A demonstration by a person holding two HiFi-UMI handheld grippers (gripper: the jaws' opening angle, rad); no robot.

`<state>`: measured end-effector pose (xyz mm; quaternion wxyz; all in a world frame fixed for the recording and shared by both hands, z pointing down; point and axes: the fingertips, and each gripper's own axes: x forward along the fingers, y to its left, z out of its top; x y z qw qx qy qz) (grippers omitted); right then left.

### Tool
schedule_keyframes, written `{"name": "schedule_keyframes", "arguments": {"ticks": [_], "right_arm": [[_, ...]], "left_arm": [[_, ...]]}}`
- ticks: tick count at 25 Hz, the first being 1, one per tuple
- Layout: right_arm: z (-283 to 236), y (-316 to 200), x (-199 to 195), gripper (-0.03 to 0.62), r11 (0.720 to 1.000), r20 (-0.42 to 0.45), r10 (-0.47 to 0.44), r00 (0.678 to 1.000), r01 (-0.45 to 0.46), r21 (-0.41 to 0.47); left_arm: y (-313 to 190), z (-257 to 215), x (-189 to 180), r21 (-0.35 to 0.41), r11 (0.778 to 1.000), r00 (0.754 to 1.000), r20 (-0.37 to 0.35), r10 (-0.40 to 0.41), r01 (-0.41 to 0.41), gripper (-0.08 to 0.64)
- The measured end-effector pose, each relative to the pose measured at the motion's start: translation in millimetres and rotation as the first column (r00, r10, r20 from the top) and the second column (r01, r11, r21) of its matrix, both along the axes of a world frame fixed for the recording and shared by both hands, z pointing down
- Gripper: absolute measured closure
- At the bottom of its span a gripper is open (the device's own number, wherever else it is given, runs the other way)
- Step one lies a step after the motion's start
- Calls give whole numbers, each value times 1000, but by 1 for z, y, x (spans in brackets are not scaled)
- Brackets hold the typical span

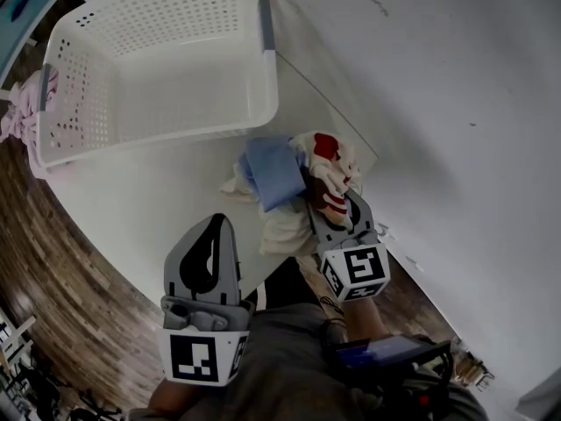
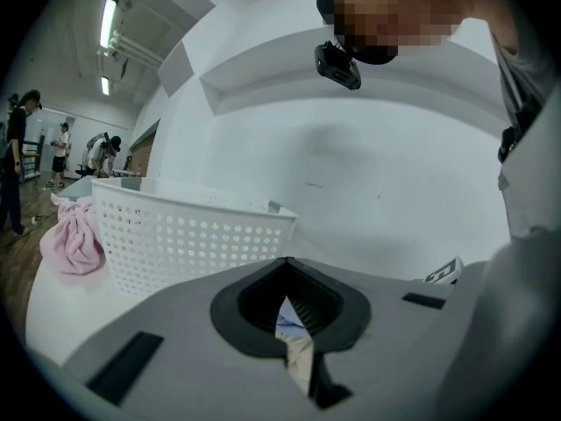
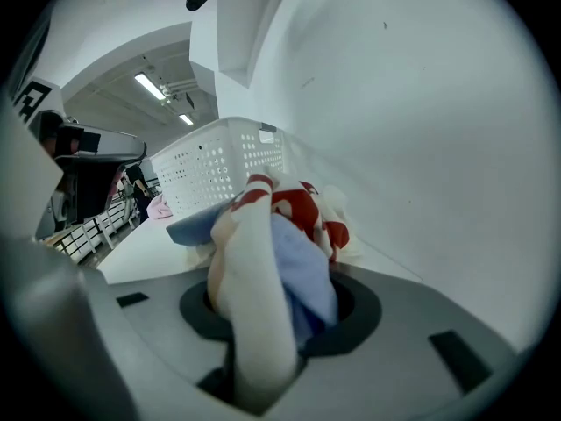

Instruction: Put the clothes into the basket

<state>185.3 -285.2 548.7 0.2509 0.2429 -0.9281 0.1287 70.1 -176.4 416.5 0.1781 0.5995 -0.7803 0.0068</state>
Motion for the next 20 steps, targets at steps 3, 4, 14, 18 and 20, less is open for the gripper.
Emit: {"name": "schedule_keyframes", "arguments": {"ticks": [3,4,14,18,20], "right_arm": [[-13,9,-1,431,1000,22,0,1000,-1,18],[-16,12,-2,432,1000,31,-1,1000,0,25],[-59,42,-17,439,995,97,-24,995,15,97],[-80,48,-27,439,989,133,-46,990,26,145],[-90,55,-30,439,987,145,-51,988,28,160]], "left_arm": [[11,-11,1,17,1000,1000,11,-9,9,552],[15,-14,1,22,1000,1000,15,-12,11,552],[55,-45,-3,74,997,998,56,-37,33,552],[68,-61,-6,120,992,995,81,-55,45,552],[77,-67,-7,137,989,996,65,-64,54,552]]}}
